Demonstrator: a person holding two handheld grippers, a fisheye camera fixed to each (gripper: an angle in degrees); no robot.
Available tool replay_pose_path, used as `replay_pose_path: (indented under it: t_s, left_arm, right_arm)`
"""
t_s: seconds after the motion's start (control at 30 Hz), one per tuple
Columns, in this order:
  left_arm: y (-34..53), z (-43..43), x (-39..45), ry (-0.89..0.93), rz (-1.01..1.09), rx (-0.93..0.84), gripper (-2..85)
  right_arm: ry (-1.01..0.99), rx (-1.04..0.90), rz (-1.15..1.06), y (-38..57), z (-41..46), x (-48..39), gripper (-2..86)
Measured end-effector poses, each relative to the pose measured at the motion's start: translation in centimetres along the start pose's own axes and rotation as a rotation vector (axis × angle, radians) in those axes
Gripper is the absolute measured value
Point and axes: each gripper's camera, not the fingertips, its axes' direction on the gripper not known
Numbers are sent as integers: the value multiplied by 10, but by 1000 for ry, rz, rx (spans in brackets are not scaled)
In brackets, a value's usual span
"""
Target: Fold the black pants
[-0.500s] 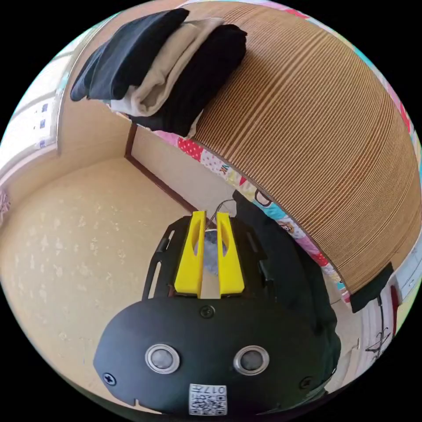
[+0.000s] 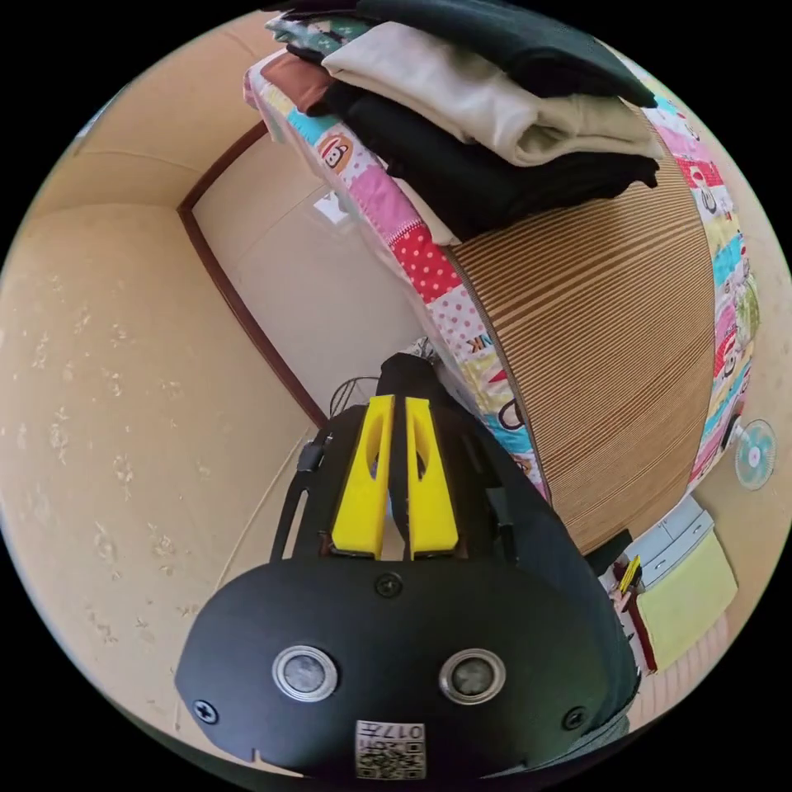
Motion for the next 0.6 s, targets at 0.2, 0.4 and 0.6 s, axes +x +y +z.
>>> replay_pose_path:
  t_s: [0.2, 0.4, 0.6]
  left_arm:
    - [-22, -38, -23, 262, 21, 74, 41]
    - [-46, -93, -76, 590, -23, 252, 63]
    - [-97, -211, -115, 908, -17, 538, 122]
  right_arm:
    - [-151, 2, 16, 50, 103, -23, 2]
    - [-516, 285, 254, 145, 135, 69, 2]
    - [-710, 652, 396, 251, 115, 130, 3]
